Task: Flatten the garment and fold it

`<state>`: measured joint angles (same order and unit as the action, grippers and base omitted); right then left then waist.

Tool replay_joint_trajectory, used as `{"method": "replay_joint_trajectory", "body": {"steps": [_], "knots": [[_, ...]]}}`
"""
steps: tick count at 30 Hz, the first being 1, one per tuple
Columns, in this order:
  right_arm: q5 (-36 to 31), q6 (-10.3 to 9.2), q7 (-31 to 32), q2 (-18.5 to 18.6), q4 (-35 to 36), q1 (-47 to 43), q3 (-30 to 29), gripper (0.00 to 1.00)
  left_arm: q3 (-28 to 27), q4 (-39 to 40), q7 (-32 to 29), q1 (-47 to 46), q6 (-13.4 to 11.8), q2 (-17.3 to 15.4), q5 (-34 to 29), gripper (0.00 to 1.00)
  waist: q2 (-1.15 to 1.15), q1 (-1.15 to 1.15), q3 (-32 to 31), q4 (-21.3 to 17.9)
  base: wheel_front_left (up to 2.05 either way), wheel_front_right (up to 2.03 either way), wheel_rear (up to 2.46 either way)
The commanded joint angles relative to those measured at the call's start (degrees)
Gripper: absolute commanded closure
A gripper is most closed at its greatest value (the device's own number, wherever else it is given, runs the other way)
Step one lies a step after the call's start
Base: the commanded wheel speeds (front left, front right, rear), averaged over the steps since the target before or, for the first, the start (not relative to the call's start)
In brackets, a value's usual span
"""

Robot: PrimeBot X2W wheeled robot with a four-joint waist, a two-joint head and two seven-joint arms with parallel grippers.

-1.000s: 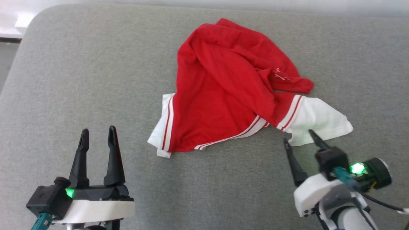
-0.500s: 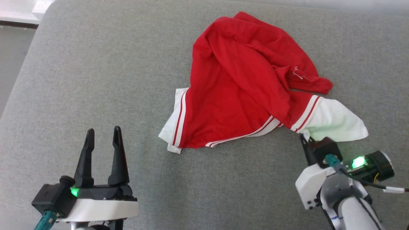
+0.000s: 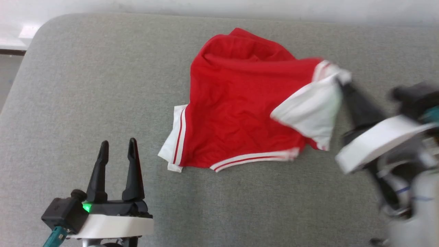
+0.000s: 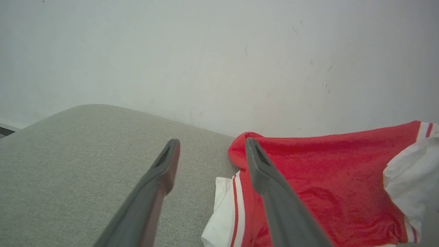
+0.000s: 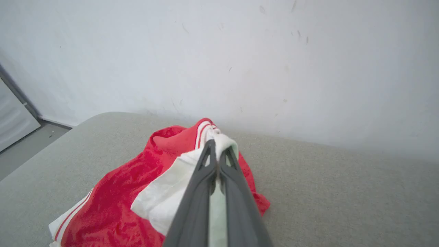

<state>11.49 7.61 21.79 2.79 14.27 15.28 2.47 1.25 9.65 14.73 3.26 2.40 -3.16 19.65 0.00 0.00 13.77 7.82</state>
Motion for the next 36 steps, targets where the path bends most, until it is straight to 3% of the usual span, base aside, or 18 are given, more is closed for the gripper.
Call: {"method": "replay_joint_trajectory", "body": {"steps": [1,4,8,9,10,11,20,30,36], "knots": [[1.1,-0.12,1.6,0.1,0.5,1.5,-3.5,1.00,0.4,-0.3,0.3,0.3,0.0,0.3,0.1,0.00,0.00,0.00,-0.2,-0.4,0.00,0.00,0.00],[1.5,-0.12,6.7,0.1,-1.2,2.6,-12.9,1.00,1.0,-0.5,0.3,0.1,0.2,0.3,0.3,0.00,0.00,0.00,0.4,-0.1,0.00,0.00,0.00],[-4.7,-0.12,10.4,0.1,-5.6,1.5,-23.5,1.00,1.6,-1.6,0.3,-0.3,0.7,0.3,0.5,0.00,0.00,0.00,1.3,0.6,0.00,0.00,0.00],[-6.4,-0.12,10.2,0.1,-6.7,1.0,-25.5,0.74,1.6,-1.8,0.3,-0.4,0.8,0.3,0.5,0.00,0.00,0.00,1.5,0.8,0.00,0.00,0.00],[-7.8,-0.12,9.5,0.1,-7.7,0.7,-27.3,0.05,1.6,-1.9,0.3,-0.6,1.0,0.3,0.5,0.00,0.00,0.00,1.8,0.9,0.00,0.00,0.00],[-10.4,-0.12,8.2,0.1,-8.4,0.1,-28.2,0.00,1.5,-2.1,0.3,-0.7,1.1,0.3,0.5,0.00,0.00,0.00,2.0,1.0,0.00,0.00,0.00],[-18.2,-0.12,-3.2,0.1,-11.9,0.8,-27.7,0.00,0.9,-2.9,0.3,-1.7,1.7,0.3,-0.1,0.00,0.00,0.00,2.4,0.2,0.00,0.00,0.00],[-15.4,-0.12,-18.9,0.1,-3.4,-4.3,-18.5,0.00,-0.1,-2.5,0.3,-0.9,2.3,0.3,-1.7,0.00,0.00,0.00,-0.3,-2.2,0.00,0.00,0.00],[-12.0,-0.12,-26.6,0.1,0.4,-14.0,-18.5,0.00,-0.3,-2.1,0.3,0.5,2.5,0.3,-2.3,0.00,0.00,0.00,-1.1,-3.0,0.00,0.00,0.00]]}}
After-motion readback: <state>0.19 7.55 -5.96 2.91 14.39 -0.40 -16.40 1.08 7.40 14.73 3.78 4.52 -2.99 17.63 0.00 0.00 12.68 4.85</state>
